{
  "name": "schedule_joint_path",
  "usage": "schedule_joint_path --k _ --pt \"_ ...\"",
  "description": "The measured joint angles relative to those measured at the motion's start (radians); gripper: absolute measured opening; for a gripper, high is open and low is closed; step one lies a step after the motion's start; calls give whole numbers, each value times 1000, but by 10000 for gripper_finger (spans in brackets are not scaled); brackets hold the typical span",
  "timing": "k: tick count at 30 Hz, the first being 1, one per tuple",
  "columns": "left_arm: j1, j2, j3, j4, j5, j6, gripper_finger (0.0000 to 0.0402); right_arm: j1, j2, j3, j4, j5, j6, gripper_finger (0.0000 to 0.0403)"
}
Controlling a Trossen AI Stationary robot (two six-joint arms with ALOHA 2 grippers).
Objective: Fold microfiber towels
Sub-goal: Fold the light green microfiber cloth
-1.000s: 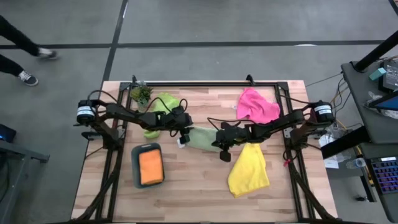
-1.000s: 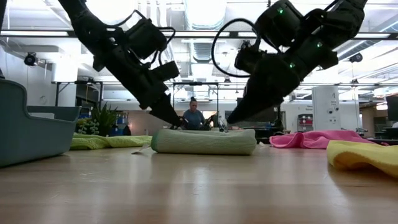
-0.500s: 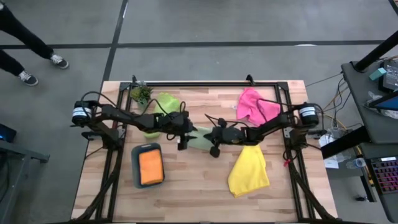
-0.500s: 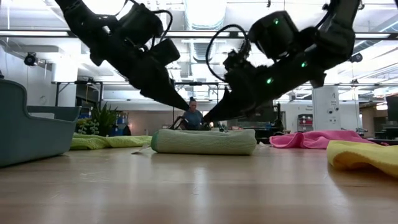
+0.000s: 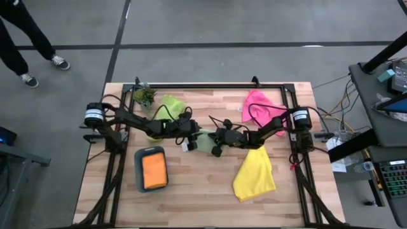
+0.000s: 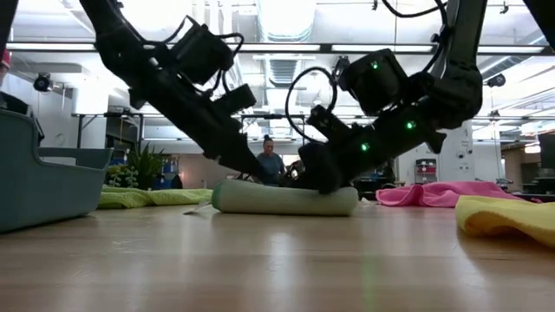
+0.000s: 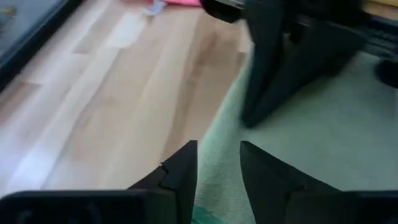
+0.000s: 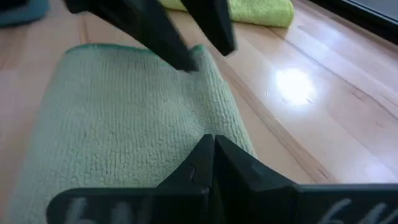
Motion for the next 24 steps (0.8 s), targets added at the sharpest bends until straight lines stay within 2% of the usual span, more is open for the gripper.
schedule_joint_path --k 6,12,20,24 --pt "3 84 3 0 -104 -53 82 0 21 1 12 0 -8 9" --pt "3 96 4 1 -108 -78 69 0 -1 -2 -11 -1 -19 9" --pt "0 -53 3 -113 -108 -75 67 33 -106 -2 -87 -2 -36 9" --pt "-15 -130 2 -166 -69 -77 67 66 -166 -3 -160 -19 -36 9"
